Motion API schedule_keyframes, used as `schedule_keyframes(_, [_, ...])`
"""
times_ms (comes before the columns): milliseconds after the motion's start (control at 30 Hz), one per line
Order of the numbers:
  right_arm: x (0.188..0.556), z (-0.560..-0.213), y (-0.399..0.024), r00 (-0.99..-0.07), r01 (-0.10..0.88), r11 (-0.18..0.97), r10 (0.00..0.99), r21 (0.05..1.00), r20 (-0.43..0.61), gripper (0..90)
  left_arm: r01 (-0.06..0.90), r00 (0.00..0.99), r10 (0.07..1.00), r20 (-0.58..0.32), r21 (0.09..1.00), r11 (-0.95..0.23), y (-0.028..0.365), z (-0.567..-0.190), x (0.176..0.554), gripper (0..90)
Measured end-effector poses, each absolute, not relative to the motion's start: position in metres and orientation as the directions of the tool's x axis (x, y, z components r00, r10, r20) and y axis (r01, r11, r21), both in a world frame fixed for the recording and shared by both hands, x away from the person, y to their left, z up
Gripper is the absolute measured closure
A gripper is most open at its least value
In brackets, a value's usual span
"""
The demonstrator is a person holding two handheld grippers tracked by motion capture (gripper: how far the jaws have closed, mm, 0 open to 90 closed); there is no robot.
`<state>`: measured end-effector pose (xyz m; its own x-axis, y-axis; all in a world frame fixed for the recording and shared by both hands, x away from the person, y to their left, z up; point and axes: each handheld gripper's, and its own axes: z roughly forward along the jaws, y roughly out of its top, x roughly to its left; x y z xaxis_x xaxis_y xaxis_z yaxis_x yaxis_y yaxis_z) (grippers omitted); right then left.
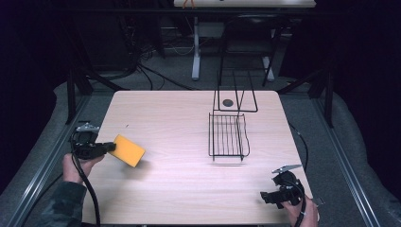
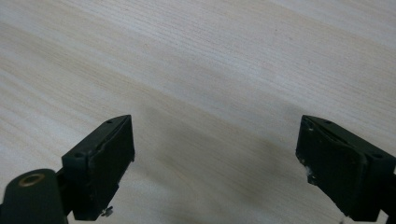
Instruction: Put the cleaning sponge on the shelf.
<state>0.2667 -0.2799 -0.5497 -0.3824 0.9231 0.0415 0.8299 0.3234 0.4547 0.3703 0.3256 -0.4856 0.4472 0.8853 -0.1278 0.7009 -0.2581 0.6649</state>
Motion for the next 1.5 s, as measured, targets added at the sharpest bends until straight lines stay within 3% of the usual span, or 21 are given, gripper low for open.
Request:
schedule_keyframes(833, [0.266,-0.549,-0.278,-0.390,0.824,0.336,0.920,0.455,0.028,10.9,0.656,0.516,0.839,-0.174,0.710,-0.256,0.295,-0.469,0.367,83.8])
schedule_keyframes(1500, [0.263,-0.547,-0.277,-0.395,0.820,0.336,0.918,0.463,0.033,11.0,0.616,0.593,0.783,-0.188,0.731,-0.292,0.241,-0.454,0.381,84.0])
